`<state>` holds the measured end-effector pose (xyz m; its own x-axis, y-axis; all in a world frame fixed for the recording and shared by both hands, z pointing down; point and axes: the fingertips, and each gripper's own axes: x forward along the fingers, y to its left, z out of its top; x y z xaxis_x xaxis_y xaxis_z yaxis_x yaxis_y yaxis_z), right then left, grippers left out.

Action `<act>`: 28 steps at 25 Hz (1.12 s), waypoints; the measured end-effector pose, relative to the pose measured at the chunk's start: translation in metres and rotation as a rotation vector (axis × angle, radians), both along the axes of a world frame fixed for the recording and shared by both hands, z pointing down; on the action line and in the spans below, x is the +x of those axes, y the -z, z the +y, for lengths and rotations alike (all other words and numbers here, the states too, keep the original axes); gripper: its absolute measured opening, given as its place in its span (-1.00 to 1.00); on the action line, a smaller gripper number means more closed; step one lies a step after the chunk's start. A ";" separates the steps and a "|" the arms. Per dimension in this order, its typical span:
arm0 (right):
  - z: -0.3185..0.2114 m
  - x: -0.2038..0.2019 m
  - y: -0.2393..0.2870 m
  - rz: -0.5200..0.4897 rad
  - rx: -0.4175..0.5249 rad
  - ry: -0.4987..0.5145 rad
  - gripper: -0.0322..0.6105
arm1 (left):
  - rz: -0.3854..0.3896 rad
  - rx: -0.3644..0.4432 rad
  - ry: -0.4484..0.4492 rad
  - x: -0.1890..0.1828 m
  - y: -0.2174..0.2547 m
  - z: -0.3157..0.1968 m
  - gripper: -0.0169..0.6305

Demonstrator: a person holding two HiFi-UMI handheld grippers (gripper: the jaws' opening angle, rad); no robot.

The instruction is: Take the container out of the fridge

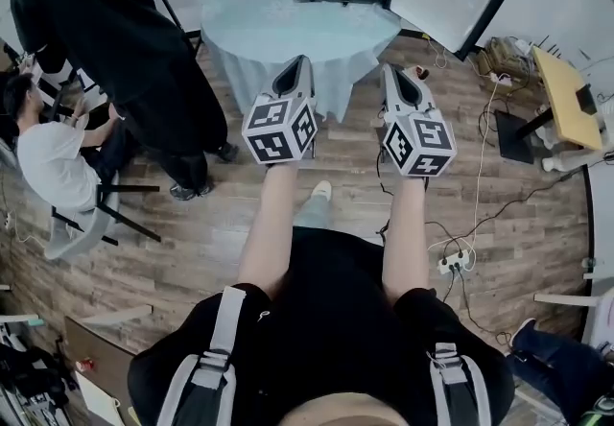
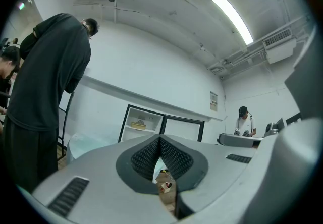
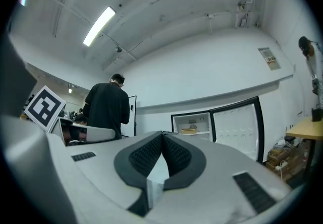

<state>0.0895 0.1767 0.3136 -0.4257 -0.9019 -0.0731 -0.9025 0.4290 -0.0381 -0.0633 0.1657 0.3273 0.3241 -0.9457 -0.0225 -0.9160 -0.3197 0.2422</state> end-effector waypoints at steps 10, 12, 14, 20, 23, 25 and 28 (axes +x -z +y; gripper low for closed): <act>-0.089 -0.015 -0.008 0.028 0.017 -0.028 -0.89 | 0.022 0.007 0.036 -0.026 -0.005 -0.094 -0.95; -0.116 -0.019 -0.014 0.064 0.005 -0.033 -0.89 | 0.048 -0.012 0.041 -0.031 -0.012 -0.125 -0.95; -0.136 -0.016 -0.017 0.090 -0.011 -0.039 -0.89 | 0.068 -0.061 0.058 -0.032 -0.021 -0.150 -0.95; -0.203 -0.005 -0.017 0.068 -0.031 -0.092 -0.89 | 0.021 -0.075 0.025 -0.024 -0.009 -0.215 -0.95; -0.251 -0.029 -0.021 0.086 -0.035 -0.063 -0.89 | 0.022 -0.076 0.024 -0.035 -0.011 -0.259 -0.95; -0.283 -0.047 -0.010 0.083 -0.010 -0.036 -0.89 | 0.010 -0.076 0.021 -0.043 -0.005 -0.292 -0.95; -0.329 -0.070 0.008 0.061 0.020 -0.012 -0.89 | -0.013 -0.051 0.009 -0.058 0.014 -0.337 -0.95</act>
